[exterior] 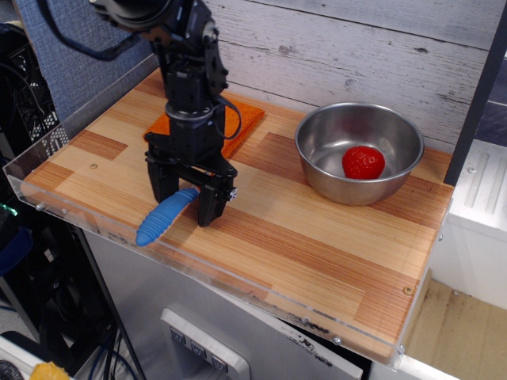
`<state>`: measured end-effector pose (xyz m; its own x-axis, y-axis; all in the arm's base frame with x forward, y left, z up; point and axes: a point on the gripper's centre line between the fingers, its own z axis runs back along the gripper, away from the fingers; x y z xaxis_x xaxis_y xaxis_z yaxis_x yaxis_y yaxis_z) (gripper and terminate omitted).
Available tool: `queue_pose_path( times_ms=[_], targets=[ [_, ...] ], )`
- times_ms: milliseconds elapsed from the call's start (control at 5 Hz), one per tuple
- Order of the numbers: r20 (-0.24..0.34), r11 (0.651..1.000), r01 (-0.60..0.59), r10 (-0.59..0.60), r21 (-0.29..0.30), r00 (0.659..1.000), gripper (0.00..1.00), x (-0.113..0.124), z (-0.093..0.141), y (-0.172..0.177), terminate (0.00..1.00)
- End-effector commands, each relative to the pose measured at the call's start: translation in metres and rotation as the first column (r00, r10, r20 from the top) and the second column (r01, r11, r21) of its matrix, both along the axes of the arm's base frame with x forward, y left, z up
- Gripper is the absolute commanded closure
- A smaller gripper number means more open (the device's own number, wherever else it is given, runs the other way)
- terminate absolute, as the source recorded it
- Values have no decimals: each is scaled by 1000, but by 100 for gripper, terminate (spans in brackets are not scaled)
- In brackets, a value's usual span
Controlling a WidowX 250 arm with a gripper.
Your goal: Move the fork to the left edge of the counter.
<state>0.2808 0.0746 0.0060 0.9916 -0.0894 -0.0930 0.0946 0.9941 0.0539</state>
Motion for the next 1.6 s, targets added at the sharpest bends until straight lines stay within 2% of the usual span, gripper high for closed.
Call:
queue_pose_path(
  times_ms=[0,200,600,800,1200,1400],
  targets=[
    [58,1000,-2,0,18,998,100,5,13,-1,0],
    [91,1000,1,-2,16,996,100,2,26,2,0],
    [193,1000,17,-17,2,981,100,-5,74,13,0],
    [197,999,-41,38,9,980,100,5,78,42,0],
    [183,985,-162,150,53,972,100,44,52,107,0],
    [178,975,-210,195,70,965,100,52,39,125,0]
  ],
)
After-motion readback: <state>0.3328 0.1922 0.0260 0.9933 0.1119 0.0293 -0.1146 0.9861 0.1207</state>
